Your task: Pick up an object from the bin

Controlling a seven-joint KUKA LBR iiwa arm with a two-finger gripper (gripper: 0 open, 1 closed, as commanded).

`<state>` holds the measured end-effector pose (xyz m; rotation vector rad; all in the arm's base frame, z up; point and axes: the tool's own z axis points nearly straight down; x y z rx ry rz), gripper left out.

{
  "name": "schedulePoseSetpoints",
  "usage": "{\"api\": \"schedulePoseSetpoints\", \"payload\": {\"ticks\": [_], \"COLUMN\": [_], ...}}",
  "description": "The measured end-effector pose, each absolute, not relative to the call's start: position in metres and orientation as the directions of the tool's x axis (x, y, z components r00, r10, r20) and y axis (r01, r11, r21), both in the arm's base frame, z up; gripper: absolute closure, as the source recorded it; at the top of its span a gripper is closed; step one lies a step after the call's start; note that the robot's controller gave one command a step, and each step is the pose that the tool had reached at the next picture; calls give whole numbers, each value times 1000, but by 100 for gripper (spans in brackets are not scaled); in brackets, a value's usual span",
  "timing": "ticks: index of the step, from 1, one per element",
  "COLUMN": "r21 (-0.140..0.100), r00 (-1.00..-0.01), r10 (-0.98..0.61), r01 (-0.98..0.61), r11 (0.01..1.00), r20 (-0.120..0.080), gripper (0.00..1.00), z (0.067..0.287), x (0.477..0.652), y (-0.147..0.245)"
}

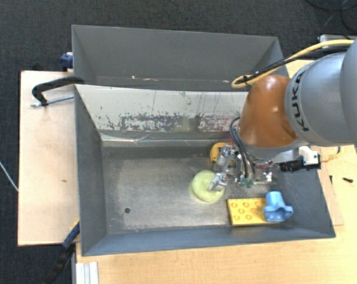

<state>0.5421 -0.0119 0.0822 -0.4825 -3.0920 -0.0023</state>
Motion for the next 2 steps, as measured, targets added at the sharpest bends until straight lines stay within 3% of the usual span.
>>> {"api": "schedulePoseSetpoints", "payload": {"ticks": [2], "r21": [-1], "r00": [-952], "r10": [305], "r01": [305], "r11": [952], "r20": [12], "gripper": [100], "z": [83], "x": [542], "y": [-12]}}
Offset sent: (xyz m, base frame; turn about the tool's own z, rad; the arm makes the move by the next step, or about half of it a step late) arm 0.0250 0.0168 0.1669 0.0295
